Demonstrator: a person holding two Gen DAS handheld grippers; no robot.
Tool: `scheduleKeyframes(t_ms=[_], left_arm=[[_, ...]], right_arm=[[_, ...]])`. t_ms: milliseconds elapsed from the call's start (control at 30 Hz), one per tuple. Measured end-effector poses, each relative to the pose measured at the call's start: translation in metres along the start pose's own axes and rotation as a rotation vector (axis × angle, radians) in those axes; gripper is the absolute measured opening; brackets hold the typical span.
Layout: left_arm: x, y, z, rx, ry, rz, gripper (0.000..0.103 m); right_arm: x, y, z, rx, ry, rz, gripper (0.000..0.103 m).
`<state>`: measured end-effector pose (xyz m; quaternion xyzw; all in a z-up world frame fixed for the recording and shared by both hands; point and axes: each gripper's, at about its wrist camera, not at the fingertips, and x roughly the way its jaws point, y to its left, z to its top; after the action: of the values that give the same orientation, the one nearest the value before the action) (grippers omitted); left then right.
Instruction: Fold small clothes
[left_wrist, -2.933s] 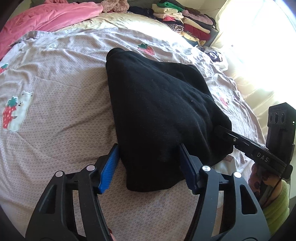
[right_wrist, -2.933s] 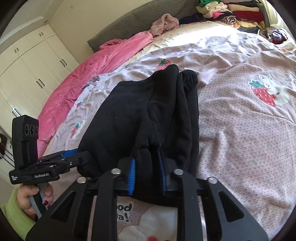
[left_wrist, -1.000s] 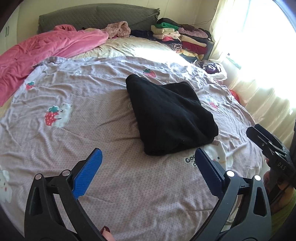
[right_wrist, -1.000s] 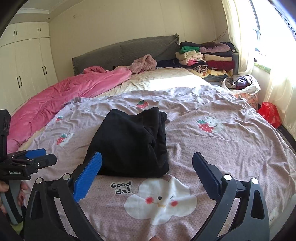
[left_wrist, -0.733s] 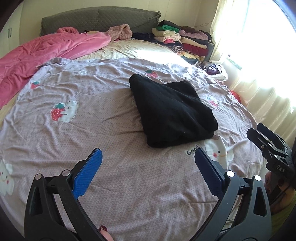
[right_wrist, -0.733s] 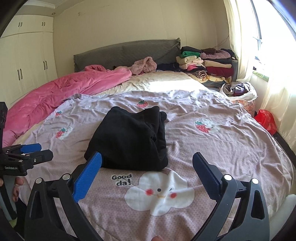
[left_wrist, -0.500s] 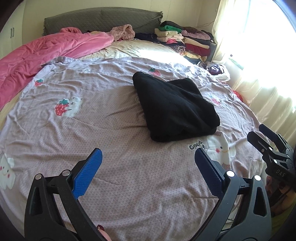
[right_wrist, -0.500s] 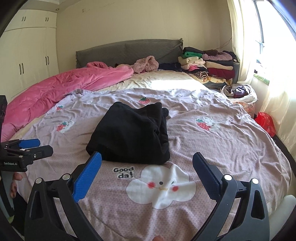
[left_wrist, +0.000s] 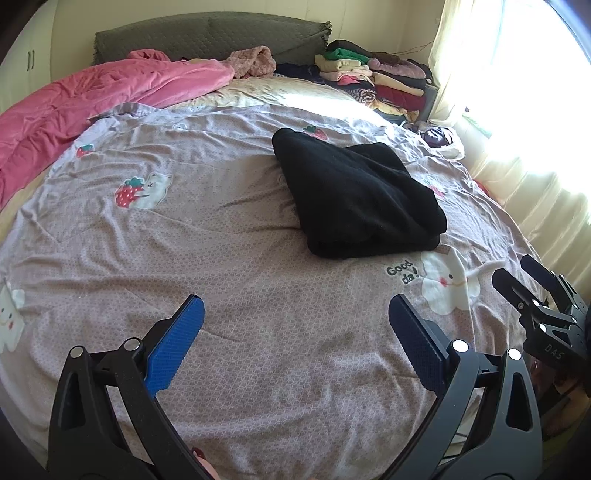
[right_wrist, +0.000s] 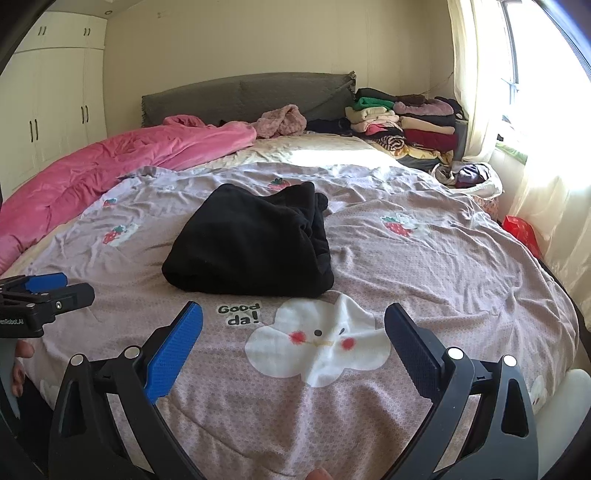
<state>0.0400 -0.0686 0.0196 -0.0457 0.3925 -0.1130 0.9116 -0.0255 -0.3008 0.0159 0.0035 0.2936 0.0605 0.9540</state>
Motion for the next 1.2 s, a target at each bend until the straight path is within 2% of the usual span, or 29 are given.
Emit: scheduleKeyframes(t_ms=[633, 1200], left_arm=[[0.021, 0.021, -0.019, -0.052, 0.051, 0.030, 0.094], [0.019, 0.023, -0.018, -0.050, 0.052, 0.057, 0.094]], right_arm=[[0.039, 0.016, -0.025, 0.003, 0.108, 0.012, 0.098], [0.038, 0.014, -0.025, 0.016, 0.114, -0.002, 0.098]])
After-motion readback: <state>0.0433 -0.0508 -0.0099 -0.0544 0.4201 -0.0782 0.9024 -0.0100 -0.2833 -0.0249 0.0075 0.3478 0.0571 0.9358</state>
